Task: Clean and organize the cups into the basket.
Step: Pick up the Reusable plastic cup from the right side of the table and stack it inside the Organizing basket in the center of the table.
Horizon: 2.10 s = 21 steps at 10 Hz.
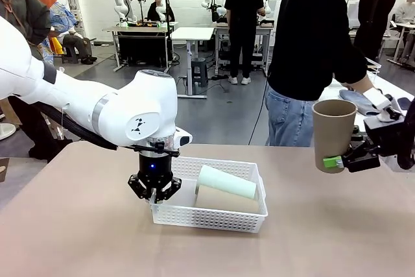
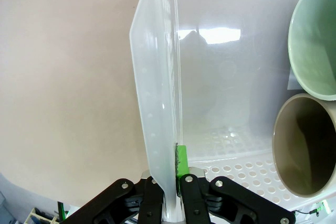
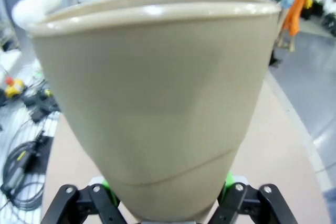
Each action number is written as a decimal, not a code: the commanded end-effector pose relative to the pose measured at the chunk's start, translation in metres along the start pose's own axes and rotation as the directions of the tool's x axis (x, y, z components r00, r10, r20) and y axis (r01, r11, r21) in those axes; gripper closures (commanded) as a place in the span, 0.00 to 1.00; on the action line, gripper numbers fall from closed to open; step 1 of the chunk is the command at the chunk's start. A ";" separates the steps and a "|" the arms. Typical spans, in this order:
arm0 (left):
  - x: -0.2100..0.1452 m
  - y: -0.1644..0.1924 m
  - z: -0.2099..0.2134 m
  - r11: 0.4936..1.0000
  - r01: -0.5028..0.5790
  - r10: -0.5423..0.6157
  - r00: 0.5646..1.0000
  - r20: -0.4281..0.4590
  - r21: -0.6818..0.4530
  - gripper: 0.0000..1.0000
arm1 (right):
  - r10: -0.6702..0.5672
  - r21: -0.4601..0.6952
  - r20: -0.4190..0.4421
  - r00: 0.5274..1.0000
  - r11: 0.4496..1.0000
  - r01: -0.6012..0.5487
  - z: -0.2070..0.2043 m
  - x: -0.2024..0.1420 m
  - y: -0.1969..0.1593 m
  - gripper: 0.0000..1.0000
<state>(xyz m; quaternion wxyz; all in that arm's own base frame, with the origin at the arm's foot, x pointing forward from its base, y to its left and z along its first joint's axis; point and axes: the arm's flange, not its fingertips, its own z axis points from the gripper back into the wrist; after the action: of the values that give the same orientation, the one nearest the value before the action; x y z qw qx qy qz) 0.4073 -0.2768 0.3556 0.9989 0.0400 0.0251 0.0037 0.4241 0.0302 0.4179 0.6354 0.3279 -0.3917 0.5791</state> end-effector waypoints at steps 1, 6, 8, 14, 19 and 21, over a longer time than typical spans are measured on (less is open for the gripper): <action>0.000 0.000 -0.001 1.000 0.002 -0.002 1.000 -0.001 0.004 1.00 | 0.078 0.045 -0.172 0.982 0.996 -0.072 -0.041 0.060 0.007 0.22; 0.000 0.000 -0.001 1.000 0.002 -0.002 1.000 -0.001 0.004 1.00 | 0.176 0.213 -0.534 0.827 0.975 -0.070 -0.142 0.138 -0.004 0.22; 0.000 0.000 -0.001 1.000 0.002 -0.002 1.000 -0.001 0.004 1.00 | 0.181 0.263 -0.645 0.742 0.965 -0.007 -0.167 0.147 -0.002 0.22; 0.000 0.000 -0.001 1.000 0.002 -0.002 1.000 -0.001 0.004 1.00 | 0.223 0.341 -0.723 0.654 0.938 0.058 -0.222 0.125 -0.002 0.22; 0.000 0.000 -0.001 1.000 0.002 -0.002 1.000 -0.001 0.004 1.00 | 0.249 0.377 -0.679 0.691 0.926 0.036 -0.251 0.111 -0.007 0.22; 0.000 0.000 -0.001 1.000 0.002 -0.002 1.000 -0.001 0.004 1.00 | 0.249 0.393 -0.674 0.696 0.918 0.052 -0.257 0.105 -0.010 0.22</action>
<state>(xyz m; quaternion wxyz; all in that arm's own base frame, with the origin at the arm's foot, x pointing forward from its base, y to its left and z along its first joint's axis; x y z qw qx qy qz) 0.4073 -0.2768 0.3556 0.9989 0.0399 0.0251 0.0038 0.4612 0.2984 0.3889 0.6288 0.1660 -0.0110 0.7595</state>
